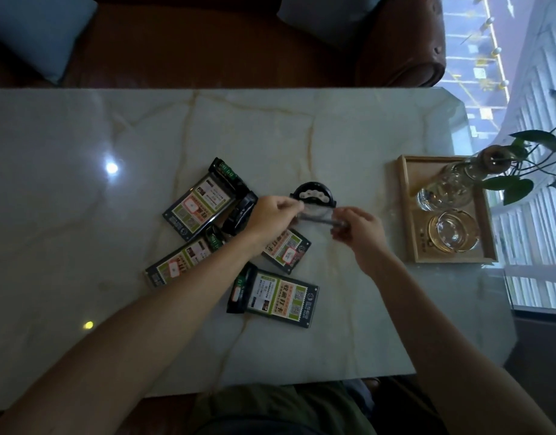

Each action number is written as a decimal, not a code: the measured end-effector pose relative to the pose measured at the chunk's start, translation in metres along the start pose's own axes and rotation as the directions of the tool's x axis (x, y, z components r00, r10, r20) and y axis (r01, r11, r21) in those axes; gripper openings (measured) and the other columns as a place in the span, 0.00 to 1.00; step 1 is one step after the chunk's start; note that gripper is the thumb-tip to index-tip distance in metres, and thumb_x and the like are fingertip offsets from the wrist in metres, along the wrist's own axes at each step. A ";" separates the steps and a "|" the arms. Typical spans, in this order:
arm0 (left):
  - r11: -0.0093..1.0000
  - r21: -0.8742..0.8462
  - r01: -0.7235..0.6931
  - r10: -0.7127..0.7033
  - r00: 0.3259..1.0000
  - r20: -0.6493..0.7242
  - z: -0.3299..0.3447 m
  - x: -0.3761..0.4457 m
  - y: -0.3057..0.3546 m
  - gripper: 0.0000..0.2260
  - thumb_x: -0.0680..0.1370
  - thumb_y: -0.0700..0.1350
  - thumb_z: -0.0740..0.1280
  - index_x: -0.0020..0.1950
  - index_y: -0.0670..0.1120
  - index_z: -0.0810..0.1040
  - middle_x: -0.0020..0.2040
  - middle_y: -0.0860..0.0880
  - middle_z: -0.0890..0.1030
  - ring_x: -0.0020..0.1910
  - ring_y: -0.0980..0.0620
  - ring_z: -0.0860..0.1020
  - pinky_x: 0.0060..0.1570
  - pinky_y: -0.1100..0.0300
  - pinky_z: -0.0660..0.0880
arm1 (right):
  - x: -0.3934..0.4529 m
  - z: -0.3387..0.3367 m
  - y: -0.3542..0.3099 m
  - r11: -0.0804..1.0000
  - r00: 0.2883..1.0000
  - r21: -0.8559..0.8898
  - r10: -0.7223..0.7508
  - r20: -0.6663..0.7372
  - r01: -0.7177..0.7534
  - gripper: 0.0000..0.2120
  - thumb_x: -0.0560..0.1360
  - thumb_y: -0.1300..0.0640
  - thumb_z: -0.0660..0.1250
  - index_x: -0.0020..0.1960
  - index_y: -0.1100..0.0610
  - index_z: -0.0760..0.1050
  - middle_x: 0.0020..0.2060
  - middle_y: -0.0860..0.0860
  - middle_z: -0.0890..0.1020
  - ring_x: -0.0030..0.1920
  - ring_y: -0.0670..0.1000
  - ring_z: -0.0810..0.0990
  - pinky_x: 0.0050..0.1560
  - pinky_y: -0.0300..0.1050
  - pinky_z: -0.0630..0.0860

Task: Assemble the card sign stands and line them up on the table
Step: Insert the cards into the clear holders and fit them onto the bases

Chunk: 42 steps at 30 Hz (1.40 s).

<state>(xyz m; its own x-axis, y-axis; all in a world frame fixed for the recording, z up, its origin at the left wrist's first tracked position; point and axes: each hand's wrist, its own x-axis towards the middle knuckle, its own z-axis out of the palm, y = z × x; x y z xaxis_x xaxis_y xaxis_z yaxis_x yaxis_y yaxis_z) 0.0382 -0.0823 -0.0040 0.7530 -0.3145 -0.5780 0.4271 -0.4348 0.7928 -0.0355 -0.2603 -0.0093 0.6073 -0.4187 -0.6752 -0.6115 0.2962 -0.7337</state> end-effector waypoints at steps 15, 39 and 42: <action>0.903 0.406 -0.137 0.087 0.986 0.141 -0.007 0.043 -0.017 0.16 0.78 0.41 0.71 0.66 0.44 0.78 0.62 0.47 0.81 0.60 0.49 0.80 0.52 0.62 0.75 | 0.020 -0.003 0.003 0.998 0.997 0.052 0.044 -0.059 -0.041 0.12 0.84 0.58 0.57 0.63 0.60 0.74 0.49 0.59 0.82 0.44 0.55 0.82 0.47 0.50 0.81; 0.537 0.626 -0.565 0.248 0.816 0.523 0.001 0.035 -0.037 0.16 0.77 0.42 0.72 0.65 0.49 0.75 0.64 0.44 0.72 0.63 0.45 0.74 0.65 0.45 0.74 | -0.022 0.006 0.080 0.986 0.993 -0.123 0.117 0.010 -0.115 0.05 0.79 0.57 0.69 0.53 0.58 0.77 0.49 0.55 0.86 0.50 0.54 0.85 0.46 0.46 0.78; 0.702 0.487 -0.520 0.311 0.838 0.448 0.002 0.031 -0.018 0.13 0.78 0.43 0.71 0.62 0.49 0.76 0.63 0.46 0.74 0.60 0.49 0.76 0.60 0.50 0.78 | -0.028 -0.004 0.051 0.997 0.997 -0.040 -0.069 0.024 0.070 0.02 0.80 0.60 0.66 0.50 0.58 0.74 0.46 0.55 0.86 0.46 0.51 0.86 0.46 0.45 0.82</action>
<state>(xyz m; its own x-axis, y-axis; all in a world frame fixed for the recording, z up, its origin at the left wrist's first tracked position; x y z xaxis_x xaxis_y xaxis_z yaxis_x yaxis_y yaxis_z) 0.0530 -0.0864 -0.0367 0.5397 -0.7767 -0.3248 -0.3357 -0.5524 0.7630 -0.0857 -0.2368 -0.0282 0.6602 -0.4174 -0.6244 -0.5869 0.2319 -0.7757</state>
